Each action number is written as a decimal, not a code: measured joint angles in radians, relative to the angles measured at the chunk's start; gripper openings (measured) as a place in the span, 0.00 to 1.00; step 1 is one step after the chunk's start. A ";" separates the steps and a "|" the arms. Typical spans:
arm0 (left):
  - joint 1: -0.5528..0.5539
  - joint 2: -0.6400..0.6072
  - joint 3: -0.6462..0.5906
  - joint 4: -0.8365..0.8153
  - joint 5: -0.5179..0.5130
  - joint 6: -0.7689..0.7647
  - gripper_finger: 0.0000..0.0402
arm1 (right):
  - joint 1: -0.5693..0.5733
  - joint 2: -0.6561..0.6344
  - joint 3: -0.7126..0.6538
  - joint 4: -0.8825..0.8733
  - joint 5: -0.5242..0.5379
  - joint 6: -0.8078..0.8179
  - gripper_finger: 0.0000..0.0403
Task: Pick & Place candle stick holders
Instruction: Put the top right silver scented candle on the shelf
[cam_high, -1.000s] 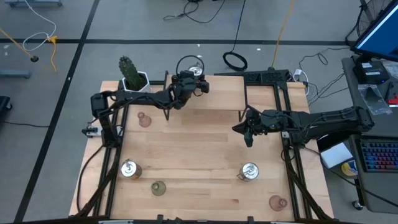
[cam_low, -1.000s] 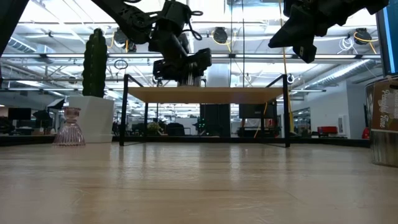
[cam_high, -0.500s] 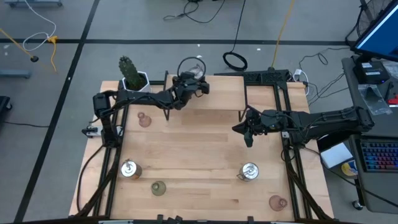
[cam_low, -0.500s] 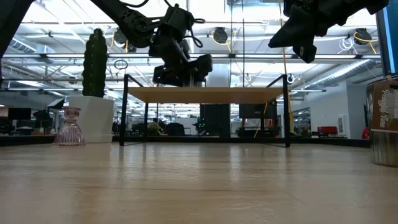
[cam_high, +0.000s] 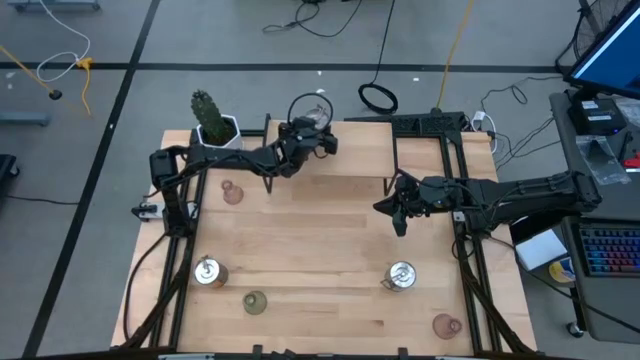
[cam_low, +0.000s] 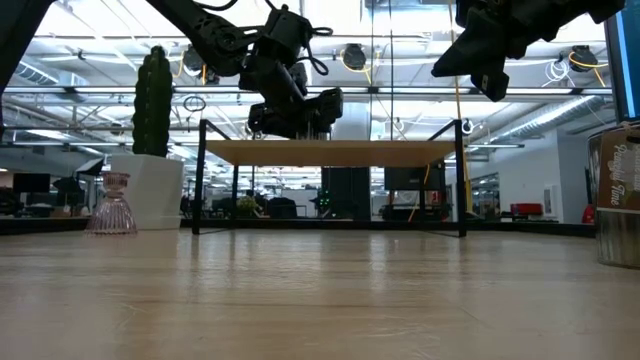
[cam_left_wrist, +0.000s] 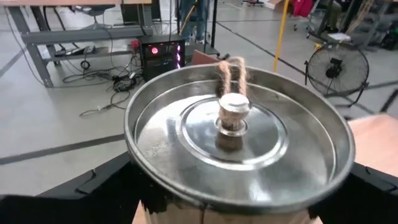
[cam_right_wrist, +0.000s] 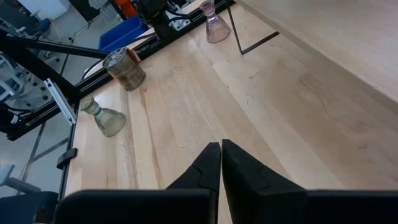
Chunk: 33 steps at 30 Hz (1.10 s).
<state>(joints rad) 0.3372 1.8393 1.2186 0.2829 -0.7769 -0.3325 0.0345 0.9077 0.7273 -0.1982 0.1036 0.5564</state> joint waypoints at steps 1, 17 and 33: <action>-0.001 0.000 0.000 0.002 0.001 0.007 0.94 | 0.000 0.000 0.000 0.000 0.000 0.000 0.02; -0.007 -0.004 0.000 0.008 -0.002 0.063 0.94 | 0.000 0.000 0.000 0.000 0.000 0.008 0.02; -0.013 -0.011 -0.001 0.005 -0.015 0.069 0.97 | 0.000 0.000 0.000 0.000 -0.002 0.008 0.02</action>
<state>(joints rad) 0.3239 1.8284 1.2175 0.2883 -0.7915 -0.2634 0.0345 0.9077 0.7273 -0.1986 0.1016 0.5646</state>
